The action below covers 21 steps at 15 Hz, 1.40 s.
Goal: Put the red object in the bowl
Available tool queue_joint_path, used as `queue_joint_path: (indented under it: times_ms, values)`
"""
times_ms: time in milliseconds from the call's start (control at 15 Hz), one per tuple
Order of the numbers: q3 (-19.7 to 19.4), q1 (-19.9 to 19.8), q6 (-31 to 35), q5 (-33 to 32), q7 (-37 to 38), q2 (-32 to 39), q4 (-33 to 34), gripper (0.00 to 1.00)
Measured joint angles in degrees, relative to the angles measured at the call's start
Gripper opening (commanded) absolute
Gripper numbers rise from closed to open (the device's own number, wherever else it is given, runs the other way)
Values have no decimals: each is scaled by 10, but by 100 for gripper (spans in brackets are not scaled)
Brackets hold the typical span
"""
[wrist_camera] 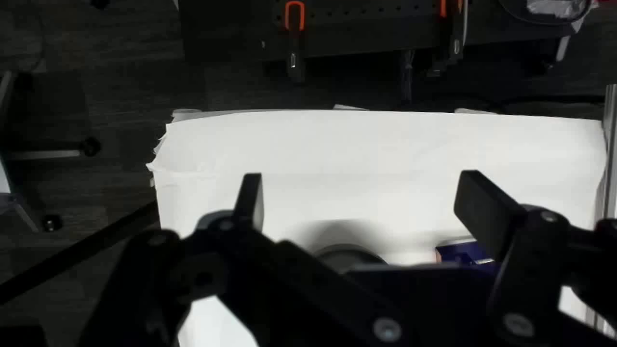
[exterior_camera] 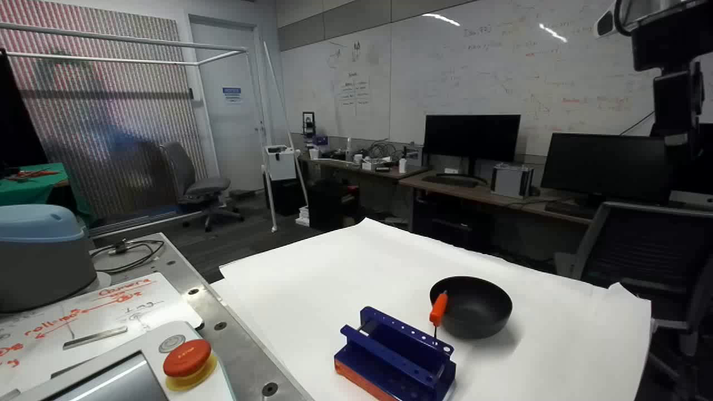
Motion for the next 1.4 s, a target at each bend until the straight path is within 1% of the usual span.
queue_joint_path:
  times_ms: [533,667,733,933,1067,1267,1400]
  values:
    - [0,0,0,0,0,-3,4,100]
    - [-1,1,5,8,4,3,4,100]
    - [0,2,20,21,18,12,6,100]
    - [9,9,69,81,72,70,35,100]
    - [22,13,105,113,131,126,66,100]
    - [41,17,168,131,238,214,110,100]
    - [45,25,197,131,298,270,136,100]
